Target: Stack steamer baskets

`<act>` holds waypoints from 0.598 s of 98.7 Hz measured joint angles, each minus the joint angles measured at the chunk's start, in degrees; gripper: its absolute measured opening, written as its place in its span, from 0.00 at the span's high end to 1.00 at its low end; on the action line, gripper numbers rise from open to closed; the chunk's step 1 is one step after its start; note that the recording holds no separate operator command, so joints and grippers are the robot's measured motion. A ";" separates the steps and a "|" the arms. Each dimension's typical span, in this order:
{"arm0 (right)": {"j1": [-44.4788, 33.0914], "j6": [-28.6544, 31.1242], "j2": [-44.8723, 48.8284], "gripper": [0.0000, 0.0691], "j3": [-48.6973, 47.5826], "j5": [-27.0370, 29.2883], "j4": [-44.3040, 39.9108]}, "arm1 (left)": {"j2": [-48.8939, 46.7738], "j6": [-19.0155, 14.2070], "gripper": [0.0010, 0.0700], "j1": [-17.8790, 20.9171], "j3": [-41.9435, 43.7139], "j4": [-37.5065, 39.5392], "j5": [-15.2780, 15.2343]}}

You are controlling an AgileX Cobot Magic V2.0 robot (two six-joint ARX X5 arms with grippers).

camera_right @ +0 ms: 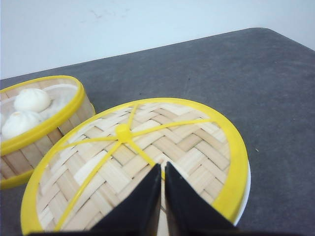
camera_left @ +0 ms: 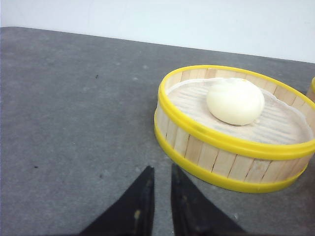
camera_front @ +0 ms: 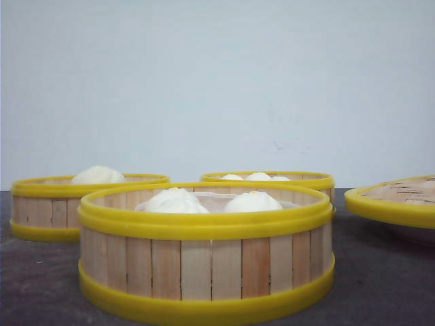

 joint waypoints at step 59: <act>0.00 7.58 0.00 0.99 0.00 -1.57 1.20 | 0.00 -6.32 0.97 0.00 -0.17 0.61 0.02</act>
